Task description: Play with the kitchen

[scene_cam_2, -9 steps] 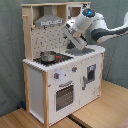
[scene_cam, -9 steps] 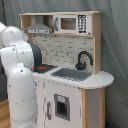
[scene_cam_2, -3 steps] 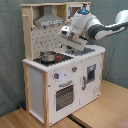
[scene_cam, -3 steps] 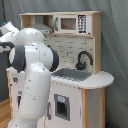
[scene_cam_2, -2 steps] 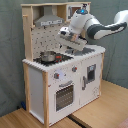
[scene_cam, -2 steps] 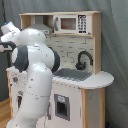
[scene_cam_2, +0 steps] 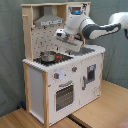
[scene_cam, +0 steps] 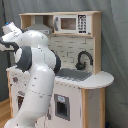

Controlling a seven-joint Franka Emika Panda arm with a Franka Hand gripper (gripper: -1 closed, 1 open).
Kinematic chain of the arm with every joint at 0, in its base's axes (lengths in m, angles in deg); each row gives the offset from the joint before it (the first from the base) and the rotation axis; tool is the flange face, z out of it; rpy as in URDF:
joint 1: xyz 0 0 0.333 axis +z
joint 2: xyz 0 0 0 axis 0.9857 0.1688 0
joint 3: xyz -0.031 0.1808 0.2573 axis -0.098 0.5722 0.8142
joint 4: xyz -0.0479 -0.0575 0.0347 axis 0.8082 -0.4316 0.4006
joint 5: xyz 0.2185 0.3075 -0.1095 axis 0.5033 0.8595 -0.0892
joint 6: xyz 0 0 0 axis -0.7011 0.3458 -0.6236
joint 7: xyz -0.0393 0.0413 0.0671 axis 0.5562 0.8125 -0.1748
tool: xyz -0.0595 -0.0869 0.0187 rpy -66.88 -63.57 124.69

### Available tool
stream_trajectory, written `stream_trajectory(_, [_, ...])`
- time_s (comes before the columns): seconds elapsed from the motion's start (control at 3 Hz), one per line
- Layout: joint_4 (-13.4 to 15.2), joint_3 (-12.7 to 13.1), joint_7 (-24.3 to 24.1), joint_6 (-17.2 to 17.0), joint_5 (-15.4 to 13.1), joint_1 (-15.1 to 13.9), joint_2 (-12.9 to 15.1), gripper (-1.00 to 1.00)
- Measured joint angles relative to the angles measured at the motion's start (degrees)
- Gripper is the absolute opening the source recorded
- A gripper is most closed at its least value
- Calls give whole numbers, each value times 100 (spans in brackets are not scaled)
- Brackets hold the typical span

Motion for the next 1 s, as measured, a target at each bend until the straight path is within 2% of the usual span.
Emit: stream_trajectory(1.0, [-1027, -716, 84, -538, -391, 1241, 811, 100])
